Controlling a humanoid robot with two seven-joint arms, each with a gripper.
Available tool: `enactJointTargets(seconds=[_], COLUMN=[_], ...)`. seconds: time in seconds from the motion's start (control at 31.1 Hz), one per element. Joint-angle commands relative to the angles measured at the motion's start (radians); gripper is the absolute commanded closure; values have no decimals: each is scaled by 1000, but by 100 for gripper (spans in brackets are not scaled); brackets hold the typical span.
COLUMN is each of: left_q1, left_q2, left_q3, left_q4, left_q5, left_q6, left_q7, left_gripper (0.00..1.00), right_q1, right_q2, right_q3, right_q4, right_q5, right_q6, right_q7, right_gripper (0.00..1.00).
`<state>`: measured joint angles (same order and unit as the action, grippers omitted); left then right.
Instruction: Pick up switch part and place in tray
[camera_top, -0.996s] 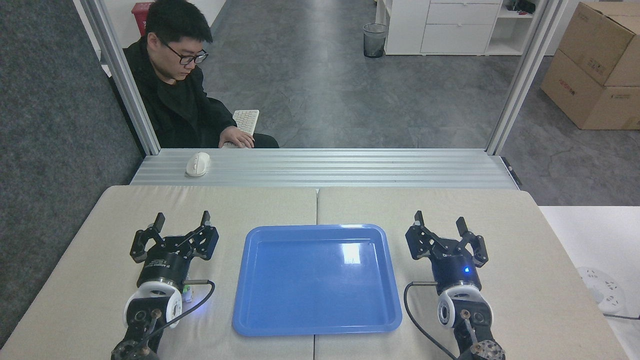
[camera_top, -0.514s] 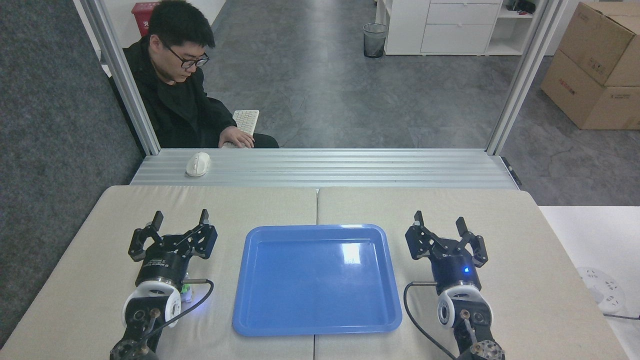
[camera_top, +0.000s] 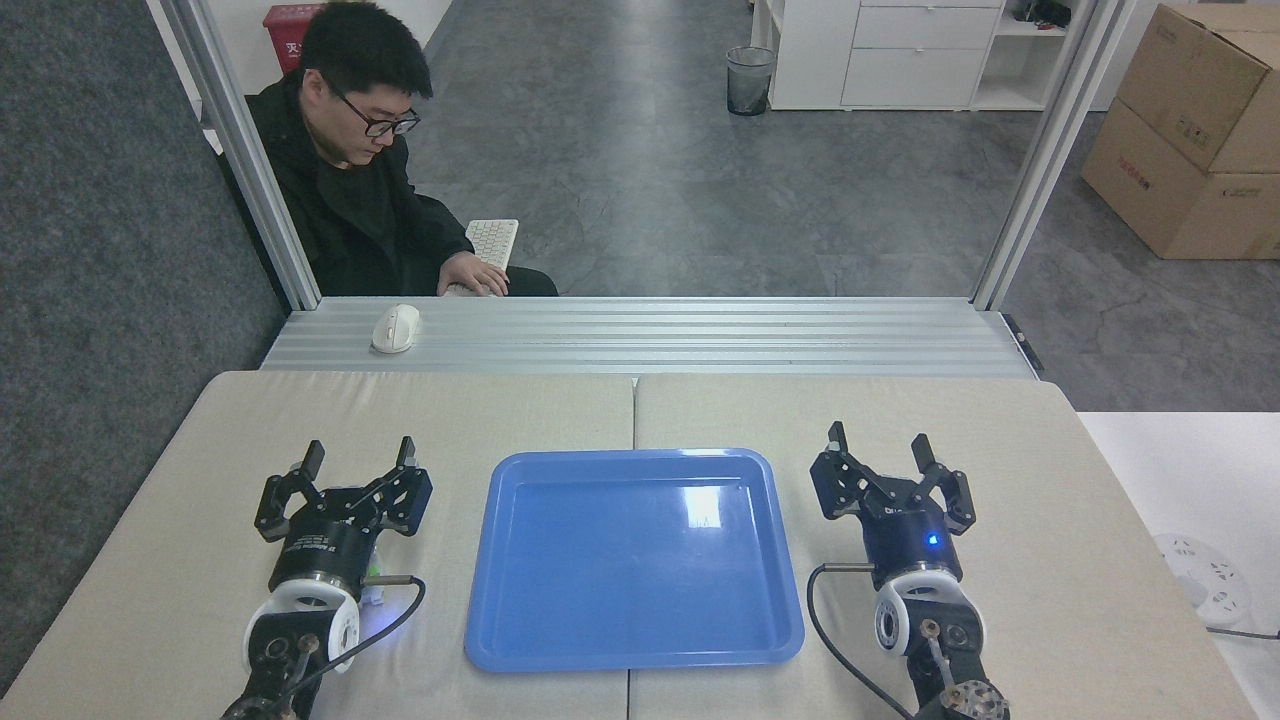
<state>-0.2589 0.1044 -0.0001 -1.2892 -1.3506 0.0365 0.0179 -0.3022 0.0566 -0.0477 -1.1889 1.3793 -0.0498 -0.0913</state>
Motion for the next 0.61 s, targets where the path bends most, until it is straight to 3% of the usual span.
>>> enactJointTargets(seconds=[0.0,0.58], left_q1=[40,147], left_q2=[3,2], left_q3=[15,0], left_q4=[44,70], left_q5=[-2,-35], left_q6=[26,42], left_q7=[42,53], left_gripper=[0,0], right_q1=[0,0], right_q2=[0,-1], right_q3=[0,0], right_q4=[0,0], right_q5=[0,1], right_q6=[-1,-1], right_q7=[-1,-1], right_gripper=[0,0])
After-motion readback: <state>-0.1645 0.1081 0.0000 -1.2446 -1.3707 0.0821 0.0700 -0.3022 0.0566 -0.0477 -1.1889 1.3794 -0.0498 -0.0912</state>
